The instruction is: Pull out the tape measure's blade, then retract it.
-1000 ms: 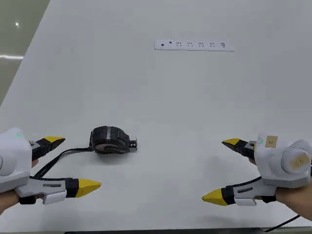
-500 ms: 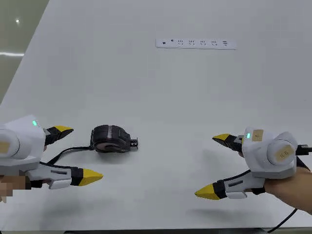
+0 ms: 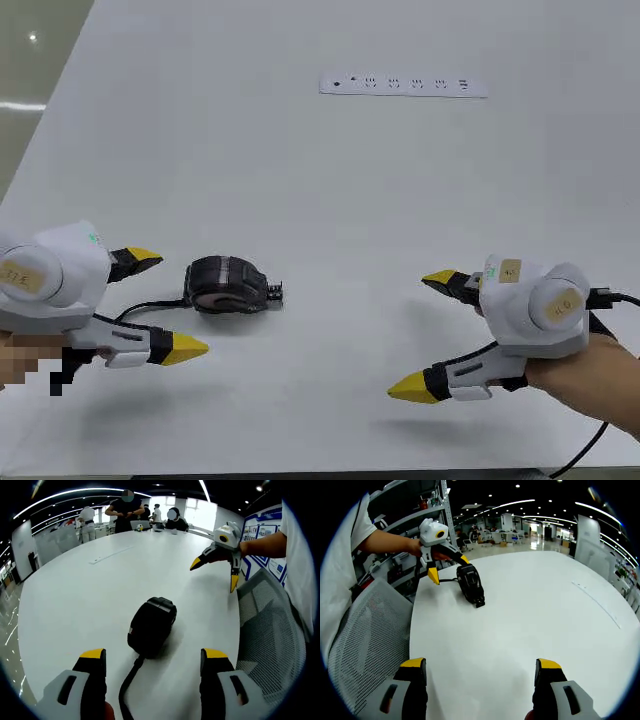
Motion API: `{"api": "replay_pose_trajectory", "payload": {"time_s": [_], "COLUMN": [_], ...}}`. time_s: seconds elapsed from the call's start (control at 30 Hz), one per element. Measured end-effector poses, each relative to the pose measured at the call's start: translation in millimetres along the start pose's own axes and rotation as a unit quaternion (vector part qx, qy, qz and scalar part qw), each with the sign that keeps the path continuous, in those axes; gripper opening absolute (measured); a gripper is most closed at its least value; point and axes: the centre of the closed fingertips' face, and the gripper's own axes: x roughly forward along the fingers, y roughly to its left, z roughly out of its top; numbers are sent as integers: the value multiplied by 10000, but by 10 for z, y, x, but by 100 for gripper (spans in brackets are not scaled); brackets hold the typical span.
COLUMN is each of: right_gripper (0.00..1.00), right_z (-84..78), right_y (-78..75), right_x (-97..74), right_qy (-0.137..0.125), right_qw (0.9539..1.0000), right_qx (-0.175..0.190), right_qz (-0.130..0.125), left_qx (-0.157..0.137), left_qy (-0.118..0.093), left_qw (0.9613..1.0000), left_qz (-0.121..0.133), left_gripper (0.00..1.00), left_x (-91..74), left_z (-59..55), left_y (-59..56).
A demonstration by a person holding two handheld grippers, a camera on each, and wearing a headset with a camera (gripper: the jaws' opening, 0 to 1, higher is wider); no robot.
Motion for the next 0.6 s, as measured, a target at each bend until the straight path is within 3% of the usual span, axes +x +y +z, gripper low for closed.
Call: {"api": "replay_pose_trajectory", "payload": {"time_s": [0.43,0.6], "right_gripper": [88,88], "right_z": [29,18], "right_y": [-31,-41], "right_x": [59,65], "right_qy": [-38,-34], "right_qw": [10000,10000], "right_qx": [59,83], "right_qz": [19,20], "left_qx": [389,544], "left_qy": [237,270], "left_qw": [9987,9979], "left_qz": [-226,-206], "left_gripper": [53,46], "left_x": [176,228], "left_z": [-4,17], "left_y": [76,128]}}
